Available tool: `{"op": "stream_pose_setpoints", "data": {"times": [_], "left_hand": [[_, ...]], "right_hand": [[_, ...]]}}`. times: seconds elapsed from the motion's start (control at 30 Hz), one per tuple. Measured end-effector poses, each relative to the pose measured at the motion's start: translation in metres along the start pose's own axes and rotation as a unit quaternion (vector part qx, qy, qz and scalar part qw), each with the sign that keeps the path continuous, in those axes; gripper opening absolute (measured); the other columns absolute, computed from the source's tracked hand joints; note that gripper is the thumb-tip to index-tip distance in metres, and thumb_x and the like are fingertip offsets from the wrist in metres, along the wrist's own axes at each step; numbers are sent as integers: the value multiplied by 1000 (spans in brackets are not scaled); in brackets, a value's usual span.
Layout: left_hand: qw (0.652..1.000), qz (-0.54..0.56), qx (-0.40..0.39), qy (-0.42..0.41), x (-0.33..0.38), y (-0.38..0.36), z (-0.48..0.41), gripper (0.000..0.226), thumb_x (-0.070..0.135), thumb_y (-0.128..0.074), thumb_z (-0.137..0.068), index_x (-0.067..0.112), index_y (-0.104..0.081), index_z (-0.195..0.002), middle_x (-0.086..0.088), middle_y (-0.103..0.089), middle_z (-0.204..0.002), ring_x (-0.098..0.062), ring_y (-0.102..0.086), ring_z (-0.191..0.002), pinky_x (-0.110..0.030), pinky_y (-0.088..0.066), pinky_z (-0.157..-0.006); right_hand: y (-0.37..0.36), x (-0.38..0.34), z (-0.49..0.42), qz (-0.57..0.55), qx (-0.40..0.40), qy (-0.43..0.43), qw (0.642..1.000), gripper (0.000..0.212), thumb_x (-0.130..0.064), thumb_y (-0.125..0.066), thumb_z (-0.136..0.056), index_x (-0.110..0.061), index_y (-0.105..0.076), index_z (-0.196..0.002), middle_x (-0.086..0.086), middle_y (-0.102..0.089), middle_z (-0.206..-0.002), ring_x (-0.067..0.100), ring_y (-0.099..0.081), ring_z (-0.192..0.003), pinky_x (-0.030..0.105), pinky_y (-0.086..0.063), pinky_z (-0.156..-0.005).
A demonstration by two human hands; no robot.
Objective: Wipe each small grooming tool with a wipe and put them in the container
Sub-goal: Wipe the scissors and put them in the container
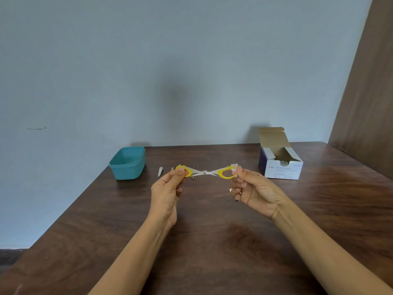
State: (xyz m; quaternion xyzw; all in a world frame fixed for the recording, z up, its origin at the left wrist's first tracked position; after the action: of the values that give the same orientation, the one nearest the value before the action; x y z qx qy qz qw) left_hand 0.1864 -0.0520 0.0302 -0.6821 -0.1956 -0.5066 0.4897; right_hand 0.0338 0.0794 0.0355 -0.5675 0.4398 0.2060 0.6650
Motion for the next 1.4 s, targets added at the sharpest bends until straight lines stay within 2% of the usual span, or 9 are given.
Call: {"op": "stream_pose_setpoints", "data": {"times": [0.27,0.47,0.7,0.83,0.97,1.03,1.13,1.33,1.4], "left_hand": [[1000,12,-4,22,-6,-2,-1,7,13,-68,-82,7,-72,-83,2,-64,-69,-3,-46,-60,-10,-31,-43],[999,-17,-25,24,-6,-1,1,16,13,-69,-83,12,-77,-68,4,-62,-65,-5,-42,-60,-17,-29,-52],[991,-92,-95,2,-11,-5,10,12,19,-70,-78,7,-73,-78,4,-72,-70,4,-55,-57,-22,-31,-59],[987,-128,-98,-5,-15,-5,10,14,20,-73,-78,6,-74,-78,-5,-73,-78,-3,-53,-65,-18,-35,-60],[982,-153,-111,-29,-19,-7,13,24,15,-71,-81,-8,-71,-86,-18,-73,-91,5,-58,-60,-5,-40,-55],[982,-151,-105,-34,-18,-7,12,22,15,-71,-81,-7,-72,-86,-15,-74,-88,6,-60,-61,-4,-40,-55],[985,-143,-92,-36,-18,-7,11,18,13,-71,-81,-3,-73,-87,-7,-74,-79,7,-59,-58,-4,-40,-55],[987,-142,-63,-37,-18,-7,13,9,13,-70,-82,5,-75,-81,-2,-74,-74,8,-58,-58,-11,-42,-59],[989,-137,-49,-39,-17,-7,14,9,14,-72,-81,5,-75,-79,-2,-74,-74,8,-58,-59,-16,-40,-63]], "right_hand": [[-9,5,-1,-52,21,93,994,45,-30,-98,-36,-15,-76,-73,-8,-54,-64,1,-39,-47,15,-37,-50],[-10,5,-1,-43,44,121,991,49,-32,-97,-36,-13,-77,-75,-7,-48,-57,2,-40,-46,15,-38,-49],[-14,5,4,78,106,108,985,18,-28,-70,-72,-13,-78,-78,-4,-47,-68,4,-35,-51,17,-31,-55],[-18,12,5,159,130,76,976,23,-28,-71,-68,-11,-78,-82,-6,-61,-70,4,-34,-52,18,-29,-59],[-22,19,5,209,141,50,966,35,-35,-77,-59,-13,-80,-86,-2,-40,-59,6,-30,-55,21,-27,-59],[-23,18,7,220,142,57,963,32,-33,-77,-60,-13,-80,-85,-4,-44,-58,6,-30,-55,20,-26,-58],[-26,17,10,232,136,65,961,13,-17,-72,-76,-10,-77,-86,-12,-57,-50,3,-42,-47,12,-31,-53],[-27,22,10,240,151,103,954,14,-11,-69,-81,-3,-73,-93,-13,-59,-47,-3,-52,-45,5,-37,-49],[-27,27,9,261,157,113,946,11,-11,-71,-81,-5,-75,-89,-11,-67,-56,-5,-58,-54,5,-40,-58]]}}
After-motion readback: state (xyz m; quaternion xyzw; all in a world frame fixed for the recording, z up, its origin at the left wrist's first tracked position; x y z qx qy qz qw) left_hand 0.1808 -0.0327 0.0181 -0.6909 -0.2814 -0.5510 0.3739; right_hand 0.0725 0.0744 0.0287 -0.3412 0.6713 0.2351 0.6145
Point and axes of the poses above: each hand's wrist, its own z-axis away from the middle knuckle, its own y-axis out of the back of the hand, x = y × z, the point moved 1 cm from there along -z, towards the middle knuckle
